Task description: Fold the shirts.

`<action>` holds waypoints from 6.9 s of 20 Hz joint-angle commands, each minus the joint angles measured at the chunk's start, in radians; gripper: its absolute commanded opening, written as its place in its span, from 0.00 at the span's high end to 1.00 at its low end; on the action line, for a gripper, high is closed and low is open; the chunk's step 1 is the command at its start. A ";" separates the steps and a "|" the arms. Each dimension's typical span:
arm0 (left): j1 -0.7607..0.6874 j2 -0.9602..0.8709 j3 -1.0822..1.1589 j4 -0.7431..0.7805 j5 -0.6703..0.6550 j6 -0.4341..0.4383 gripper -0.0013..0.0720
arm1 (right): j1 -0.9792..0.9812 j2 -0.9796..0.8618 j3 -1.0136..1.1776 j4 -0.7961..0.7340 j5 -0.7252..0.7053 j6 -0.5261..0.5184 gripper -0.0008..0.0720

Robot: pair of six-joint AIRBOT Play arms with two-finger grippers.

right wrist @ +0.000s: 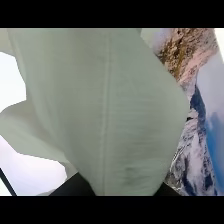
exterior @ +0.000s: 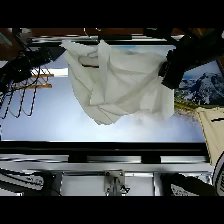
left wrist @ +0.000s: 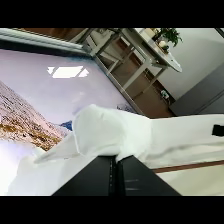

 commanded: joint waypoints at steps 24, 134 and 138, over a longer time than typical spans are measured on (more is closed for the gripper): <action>-0.256 0.261 0.102 0.637 0.111 -0.161 0.88 | 0.001 -0.023 0.000 0.512 -0.294 0.579 0.89; -0.104 0.587 0.017 0.795 -0.133 -0.554 0.24 | -1.176 0.485 -0.634 0.199 0.159 0.966 0.18; -0.120 0.515 0.005 1.043 -0.206 -0.670 0.32 | -0.955 0.645 -0.991 0.316 0.000 1.028 0.24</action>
